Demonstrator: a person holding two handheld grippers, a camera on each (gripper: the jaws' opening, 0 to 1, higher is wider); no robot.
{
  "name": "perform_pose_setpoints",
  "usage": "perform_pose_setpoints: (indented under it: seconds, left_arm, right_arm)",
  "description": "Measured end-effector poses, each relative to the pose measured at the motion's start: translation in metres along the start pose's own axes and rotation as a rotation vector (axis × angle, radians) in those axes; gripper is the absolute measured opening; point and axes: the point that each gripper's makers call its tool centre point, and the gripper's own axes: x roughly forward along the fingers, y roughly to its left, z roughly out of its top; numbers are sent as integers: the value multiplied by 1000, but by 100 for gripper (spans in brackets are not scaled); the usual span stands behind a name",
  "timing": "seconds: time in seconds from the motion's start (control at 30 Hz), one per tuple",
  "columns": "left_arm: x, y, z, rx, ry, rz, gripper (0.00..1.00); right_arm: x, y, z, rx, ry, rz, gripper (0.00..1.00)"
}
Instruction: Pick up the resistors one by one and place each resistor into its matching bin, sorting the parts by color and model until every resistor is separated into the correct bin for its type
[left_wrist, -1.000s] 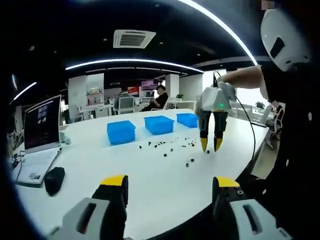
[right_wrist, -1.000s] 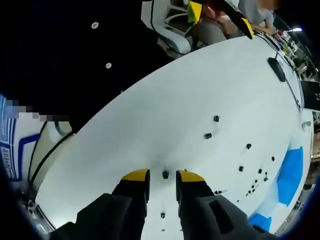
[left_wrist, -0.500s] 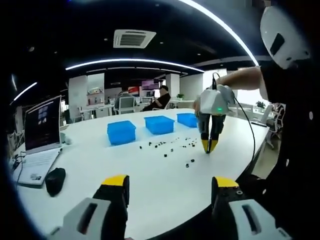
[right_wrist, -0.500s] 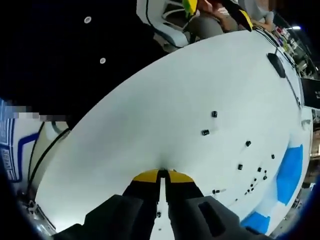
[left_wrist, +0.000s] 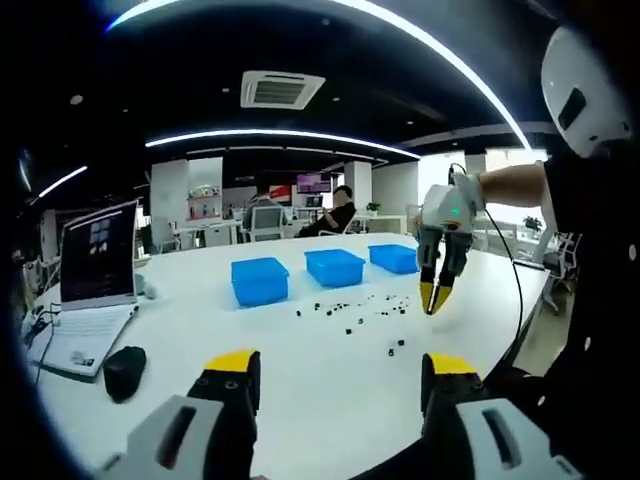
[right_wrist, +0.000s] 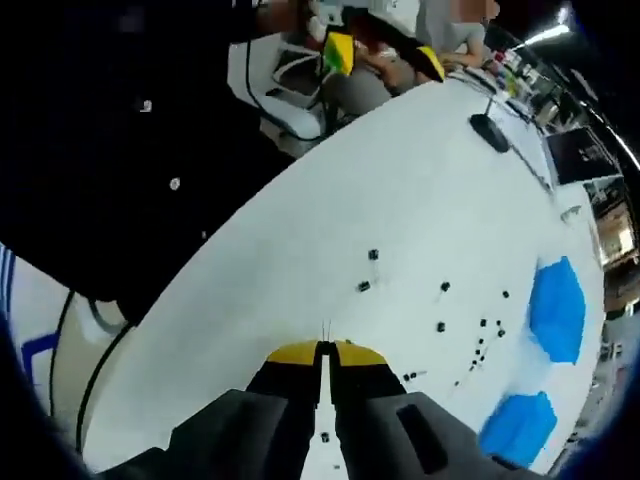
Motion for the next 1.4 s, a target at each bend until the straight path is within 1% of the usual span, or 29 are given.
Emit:
perform_pose_setpoints:
  seconds: [0.07, 0.1, 0.2, 0.27, 0.3, 0.47, 0.53, 0.63, 0.73, 0.8, 0.87, 0.93, 1.0, 1.1, 1.13, 1.2, 1.33, 1.37, 1.4]
  left_arm:
    - [0, 1, 7, 13, -29, 5, 66]
    - [-1, 0, 14, 26, -57, 3, 66]
    - [-2, -1, 27, 23, -101, 1, 65]
    - [-3, -2, 34, 25, -127, 2, 65]
    - [-4, -2, 37, 23, -140, 2, 65]
    - [-3, 0, 40, 27, -154, 5, 64]
    - [-3, 0, 40, 29, -155, 4, 64]
    - [-3, 2, 39, 17, -155, 14, 64]
    - [-3, 2, 39, 10, -159, 16, 65]
    - [-3, 2, 39, 13, -161, 19, 65]
    - [-4, 0, 42, -6, -181, 14, 65]
    - [-5, -3, 45, -10, -198, 2, 65]
    - [-4, -5, 46, 6, -197, -1, 65]
    - [-5, -5, 47, 33, -201, 10, 65]
    - [-5, -4, 47, 33, -204, 11, 65]
    - [-5, -4, 48, 29, -213, 12, 65]
    - [-6, 0, 47, 17, -227, 27, 65]
    - [-6, 1, 47, 14, -228, 31, 65]
    - [-7, 2, 47, 11, -229, 35, 65]
  right_arm:
    - [-14, -3, 10, 48, -79, -55, 6]
    - [-18, -3, 12, 65, -100, -71, 6]
    - [-36, -6, 16, 129, -179, -156, 6]
    - [-47, -7, 22, 181, -253, -212, 6]
    - [-54, -8, 26, 221, -303, -250, 6]
    - [-79, -6, 35, 343, -474, -405, 6]
    - [-90, -8, 35, 383, -530, -497, 6]
    - [-109, -12, 39, 452, -645, -658, 6]
    - [-123, -13, 43, 506, -728, -808, 6]
    - [-129, -11, 46, 538, -782, -873, 6]
    - [-135, -9, 47, 583, -834, -963, 6]
    - [-139, -7, 49, 611, -875, -1023, 6]
    - [-140, -7, 52, 623, -878, -1063, 6]
    - [-143, -9, 54, 654, -911, -1093, 6]
    - [-143, -12, 54, 669, -915, -1094, 6]
    - [-144, -17, 55, 672, -913, -1101, 6]
    - [-149, -38, 52, 678, -912, -1109, 6]
    - [-149, -43, 53, 680, -924, -1093, 6]
    - [-150, -48, 53, 695, -954, -1078, 6]
